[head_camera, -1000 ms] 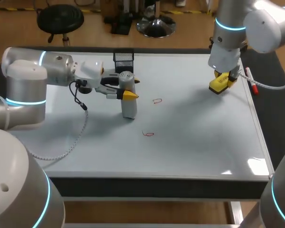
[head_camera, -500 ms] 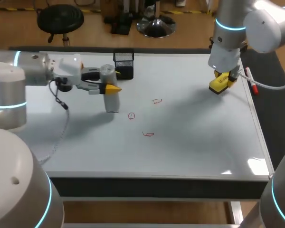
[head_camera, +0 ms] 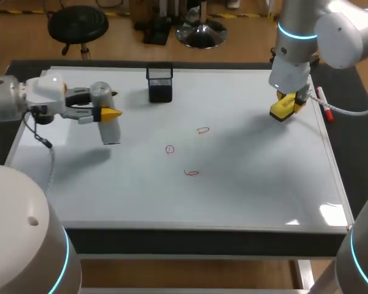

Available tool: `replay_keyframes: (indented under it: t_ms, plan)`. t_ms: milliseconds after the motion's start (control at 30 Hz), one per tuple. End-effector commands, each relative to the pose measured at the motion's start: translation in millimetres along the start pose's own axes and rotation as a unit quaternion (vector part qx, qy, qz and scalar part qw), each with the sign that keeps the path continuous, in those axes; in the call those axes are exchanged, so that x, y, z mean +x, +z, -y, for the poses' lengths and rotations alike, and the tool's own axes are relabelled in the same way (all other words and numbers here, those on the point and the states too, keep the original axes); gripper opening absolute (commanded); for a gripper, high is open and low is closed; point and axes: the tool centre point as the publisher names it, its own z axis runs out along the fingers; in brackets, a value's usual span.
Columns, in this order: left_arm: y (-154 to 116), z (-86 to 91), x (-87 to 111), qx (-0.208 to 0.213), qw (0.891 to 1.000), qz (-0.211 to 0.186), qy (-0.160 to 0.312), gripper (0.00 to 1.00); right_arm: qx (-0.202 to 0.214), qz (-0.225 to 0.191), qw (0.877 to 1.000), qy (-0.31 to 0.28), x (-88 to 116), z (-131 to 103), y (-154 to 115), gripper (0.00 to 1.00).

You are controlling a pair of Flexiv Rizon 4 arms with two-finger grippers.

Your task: Pick up the inspection probe, press it on each red-marked spot on the whiteboard one by one, put down the probe, pick up the eraser, and wipe off all the red marks.

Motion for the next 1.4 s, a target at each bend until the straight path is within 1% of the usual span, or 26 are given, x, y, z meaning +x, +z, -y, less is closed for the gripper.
replay_keyframes:
  t_ms: [33,300,433,633,767,1033,1400]
  plan:
    - [-30.9,3.6,7.7,-0.002,0.998,0.055,0.001,0.00,0.001,0.000,1.000,-0.001,1.0,0.6,-1.5,0.00]
    - [-71.7,0.3,5.3,-0.005,0.995,0.100,-0.004,0.00,0.001,0.000,1.000,-0.001,1.0,0.6,-1.5,0.00]
    - [-90.2,-4.3,2.9,-0.007,0.993,0.119,-0.007,0.00,0.001,0.000,1.000,-0.001,1.0,0.6,-1.5,0.00]
    - [-113.5,-9.1,0.9,-0.009,0.989,0.145,-0.011,0.00,0.001,0.000,1.000,-0.001,1.0,0.6,-1.5,0.00]
    - [-124.3,-11.5,0.7,-0.009,0.987,0.157,-0.013,0.00,0.001,0.000,1.000,-0.001,1.0,0.6,-1.5,0.00]
    - [-132.7,-13.7,-1.5,-0.006,0.985,0.173,-0.015,0.00,0.001,0.000,1.000,-0.001,1.0,0.6,-1.5,0.00]
    - [-134.1,-13.8,-4.1,-0.004,0.984,0.176,-0.017,0.00,0.001,0.000,1.000,-0.001,1.0,0.6,-1.5,0.00]
